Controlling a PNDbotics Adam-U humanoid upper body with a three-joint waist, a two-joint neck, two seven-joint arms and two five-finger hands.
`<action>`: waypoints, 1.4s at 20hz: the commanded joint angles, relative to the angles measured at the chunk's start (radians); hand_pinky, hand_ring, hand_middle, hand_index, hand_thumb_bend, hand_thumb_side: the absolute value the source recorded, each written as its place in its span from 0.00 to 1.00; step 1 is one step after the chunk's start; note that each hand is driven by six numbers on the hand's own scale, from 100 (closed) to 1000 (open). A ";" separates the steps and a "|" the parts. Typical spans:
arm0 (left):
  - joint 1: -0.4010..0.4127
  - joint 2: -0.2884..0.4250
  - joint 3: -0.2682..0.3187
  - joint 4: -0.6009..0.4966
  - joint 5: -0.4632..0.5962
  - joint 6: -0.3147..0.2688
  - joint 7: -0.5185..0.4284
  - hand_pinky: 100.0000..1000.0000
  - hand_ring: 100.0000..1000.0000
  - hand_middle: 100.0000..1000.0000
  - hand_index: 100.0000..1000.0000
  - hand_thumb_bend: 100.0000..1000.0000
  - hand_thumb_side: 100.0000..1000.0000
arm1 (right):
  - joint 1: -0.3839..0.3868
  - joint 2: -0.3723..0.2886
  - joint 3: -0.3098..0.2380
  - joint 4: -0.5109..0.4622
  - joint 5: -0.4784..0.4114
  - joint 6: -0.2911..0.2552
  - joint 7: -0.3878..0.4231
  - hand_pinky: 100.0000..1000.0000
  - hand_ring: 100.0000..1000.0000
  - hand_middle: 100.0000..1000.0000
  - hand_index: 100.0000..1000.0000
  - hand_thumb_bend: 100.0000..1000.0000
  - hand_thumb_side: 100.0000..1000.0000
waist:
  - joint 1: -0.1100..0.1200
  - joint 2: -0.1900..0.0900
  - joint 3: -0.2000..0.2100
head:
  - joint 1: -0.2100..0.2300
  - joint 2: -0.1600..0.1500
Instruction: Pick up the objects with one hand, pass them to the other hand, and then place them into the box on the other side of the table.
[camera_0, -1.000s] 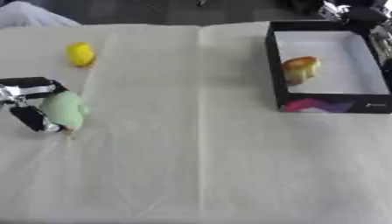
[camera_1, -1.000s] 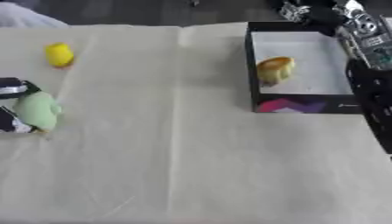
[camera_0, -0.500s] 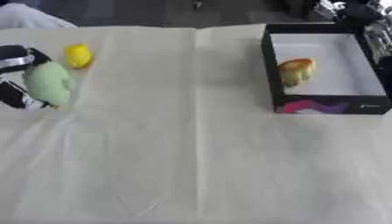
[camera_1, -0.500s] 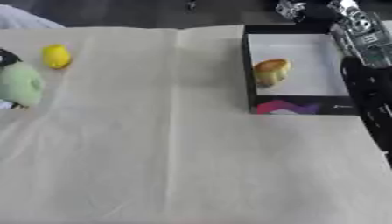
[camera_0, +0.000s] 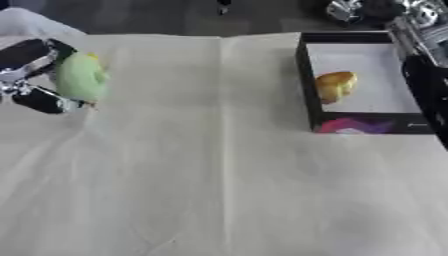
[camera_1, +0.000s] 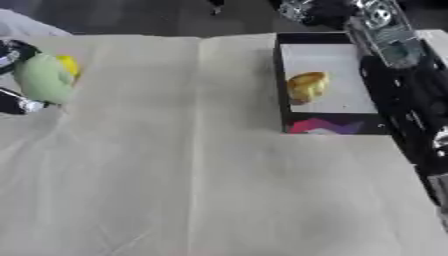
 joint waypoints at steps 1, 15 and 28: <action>-0.004 -0.029 0.024 -0.039 -0.120 -0.013 0.096 0.73 0.65 0.56 0.64 0.13 0.00 | -0.059 0.033 0.044 0.003 0.054 -0.013 0.038 1.00 1.00 0.94 1.00 0.00 0.22 | 0.000 -0.032 -0.003 | -0.012 -0.012; 0.080 -0.164 0.054 -0.098 -0.404 -0.031 0.366 0.73 0.64 0.56 0.63 0.12 0.00 | -0.159 0.218 0.153 0.206 0.301 -0.081 -0.015 0.99 1.00 0.94 1.00 0.00 0.30 | -0.002 -0.036 -0.014 | -0.052 -0.002; 0.136 -0.267 0.078 -0.170 -0.535 -0.001 0.481 0.72 0.62 0.53 0.61 0.09 0.00 | -0.222 0.340 0.196 0.405 0.502 -0.154 -0.125 1.00 1.00 0.96 1.00 0.00 0.37 | -0.016 -0.043 -0.005 | -0.073 0.018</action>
